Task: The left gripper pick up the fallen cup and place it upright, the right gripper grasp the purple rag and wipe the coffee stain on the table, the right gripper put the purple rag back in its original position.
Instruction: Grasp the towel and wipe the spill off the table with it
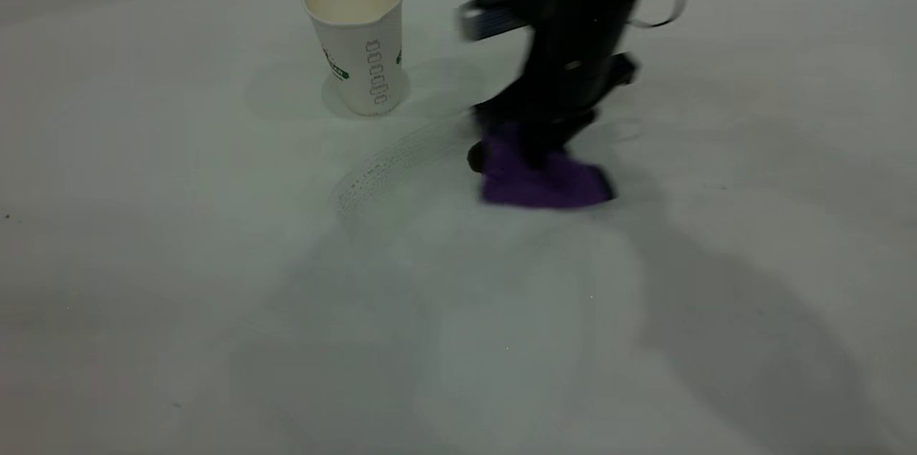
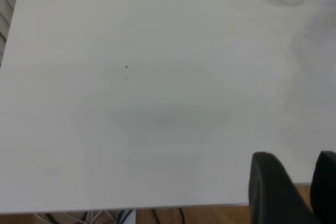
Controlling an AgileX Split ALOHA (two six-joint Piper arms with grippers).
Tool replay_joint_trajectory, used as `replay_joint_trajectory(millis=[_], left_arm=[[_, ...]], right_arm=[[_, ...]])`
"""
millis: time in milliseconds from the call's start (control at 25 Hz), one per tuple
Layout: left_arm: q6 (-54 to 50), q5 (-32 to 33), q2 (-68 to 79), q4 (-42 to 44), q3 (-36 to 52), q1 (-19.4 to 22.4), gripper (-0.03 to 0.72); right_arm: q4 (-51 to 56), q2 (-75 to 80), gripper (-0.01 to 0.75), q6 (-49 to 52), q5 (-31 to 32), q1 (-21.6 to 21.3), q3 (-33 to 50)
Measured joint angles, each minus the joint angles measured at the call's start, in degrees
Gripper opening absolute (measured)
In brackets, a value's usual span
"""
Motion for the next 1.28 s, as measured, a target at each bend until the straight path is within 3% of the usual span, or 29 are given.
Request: replay_joint_trajectory(millis=[360,600,840,1040,1280], left_arm=[[0.0,0.0,0.0,0.0,0.0,0.0,0.252],[0.0,0.0,0.0,0.0,0.0,0.0,0.252],[0.0,0.0,0.0,0.0,0.0,0.0,0.252],[0.0,0.0,0.0,0.0,0.0,0.0,0.252],[0.0,0.0,0.0,0.0,0.0,0.0,0.252]], right_arm=[[5.9,0.54,0.065,0.83,-4.24,13.13,0.0],[7.35,1.01,0.065,2.04,-10.7,16.3,0.1],[10.13,2.19,0.065,3.79,-16.54,12.95,0.03],[10.87,2.64,0.065,5.01,-18.38,6.17,-0.18],[10.73,2.7,0.066,5.2,-14.93,-3.71,-0.63]])
